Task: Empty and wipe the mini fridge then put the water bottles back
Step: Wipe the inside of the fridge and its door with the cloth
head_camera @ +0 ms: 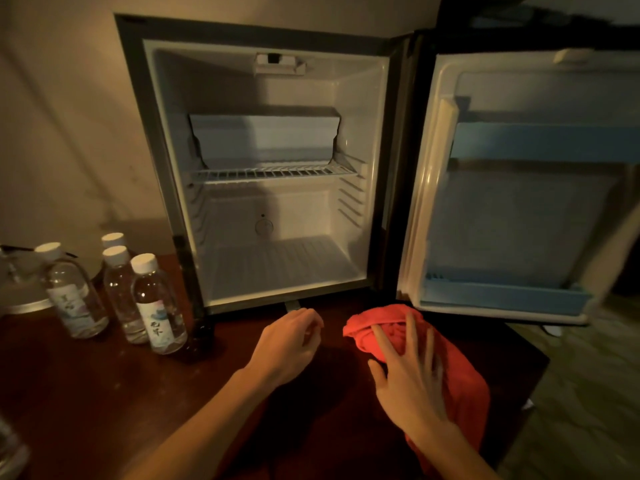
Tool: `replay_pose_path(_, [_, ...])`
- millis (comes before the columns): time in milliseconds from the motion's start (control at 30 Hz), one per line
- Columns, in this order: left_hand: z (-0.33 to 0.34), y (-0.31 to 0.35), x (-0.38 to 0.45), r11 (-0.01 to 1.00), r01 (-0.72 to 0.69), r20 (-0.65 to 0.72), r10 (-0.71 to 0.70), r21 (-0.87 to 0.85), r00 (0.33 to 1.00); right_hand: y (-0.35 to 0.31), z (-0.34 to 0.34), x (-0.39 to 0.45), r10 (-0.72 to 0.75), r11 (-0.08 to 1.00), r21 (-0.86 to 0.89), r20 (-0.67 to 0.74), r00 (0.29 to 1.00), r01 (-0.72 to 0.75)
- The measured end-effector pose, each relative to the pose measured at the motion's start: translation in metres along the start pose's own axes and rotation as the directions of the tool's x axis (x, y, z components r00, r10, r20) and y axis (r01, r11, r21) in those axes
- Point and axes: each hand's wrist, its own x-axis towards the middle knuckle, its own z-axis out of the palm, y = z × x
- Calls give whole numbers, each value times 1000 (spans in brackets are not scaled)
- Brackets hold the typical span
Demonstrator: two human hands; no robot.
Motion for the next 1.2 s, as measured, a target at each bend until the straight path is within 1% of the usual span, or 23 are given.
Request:
replay_pose_path(100, [3, 6, 0, 1000, -21, -5, 21, 2, 1000, 2, -3, 3, 12, 1000, 24, 26, 1000, -12])
replay_pose_path(167, [7, 11, 1, 999, -42, -12, 42, 8, 999, 0, -8, 8, 9, 1000, 2, 23, 1000, -9])
replay_pose_path(267, [15, 18, 4, 999, -52, 14, 52, -5, 999, -2, -12, 15, 7, 1000, -10, -35, 999, -7])
replay_pose_path(333, [21, 21, 6, 998, -62, 28, 63, -24, 998, -7, -11, 17, -29, 998, 52, -50, 998, 31])
replay_pose_path(433, [30, 21, 10, 995, -85, 43, 88, -57, 995, -14, -3, 14, -100, 968, 222, -85, 991, 116])
replay_pose_path(467, [32, 19, 11, 994, -84, 56, 88, -70, 995, -16, -2, 15, -103, 935, 326, -125, 987, 139])
replay_pose_path(500, [33, 18, 12, 993, -83, 78, 89, -79, 993, -19, -3, 17, -79, 878, 456, -163, 984, 146])
replay_pose_path(567, [32, 17, 13, 991, -72, 158, 89, -114, 983, -27, -7, 26, 28, 706, 701, -162, 986, 95])
replay_pose_path(600, [32, 18, 13, 987, -62, 182, 89, -151, 979, -33, -7, 31, 59, 621, 780, -139, 989, 73])
replay_pose_path(633, [31, 18, 13, 981, -45, 178, 80, -190, 981, -41, -7, 36, 53, 570, 819, -120, 991, 69])
replay_pose_path(700, [30, 13, 10, 972, -6, 130, 38, -235, 991, -56, -4, 40, -26, 503, 860, -85, 996, 87])
replay_pose_path(800, [30, 2, 4, 987, 52, 51, -45, -155, 998, -64, -1, 42, -130, 430, 898, -44, 991, 96])
replay_pose_path(867, [30, -3, 3, 988, 97, -21, -100, -124, 995, -67, -6, 42, -195, 406, 909, -14, 981, 94])
replay_pose_path(933, [26, -6, 3, 977, 129, -50, -139, -167, 989, -71, -11, 43, -242, 405, 909, 2, 970, 99])
replay_pose_path(1000, [18, -12, 4, 973, 112, -54, -125, -200, 991, -74, -15, 40, -284, 452, 883, 8, 959, 126])
replay_pose_path(1033, [14, -16, 3, 977, 98, -51, -110, -192, 993, -75, -18, 37, -323, 501, 853, 30, 946, 143])
replay_pose_path(1100, [5, -25, 1, 991, 79, -41, -84, -112, 996, -73, -18, 32, -390, 643, 749, 142, 910, 159])
replay_pose_path(1167, [-3, -36, -4, 997, 73, -31, -74, -14, 997, -67, -16, 25, -417, 801, 560, 268, 869, 212])
replay_pose_path(1200, [-6, -41, -7, 997, 76, -30, -76, 16, 997, -63, -14, 22, -431, 850, 450, 292, 854, 275])
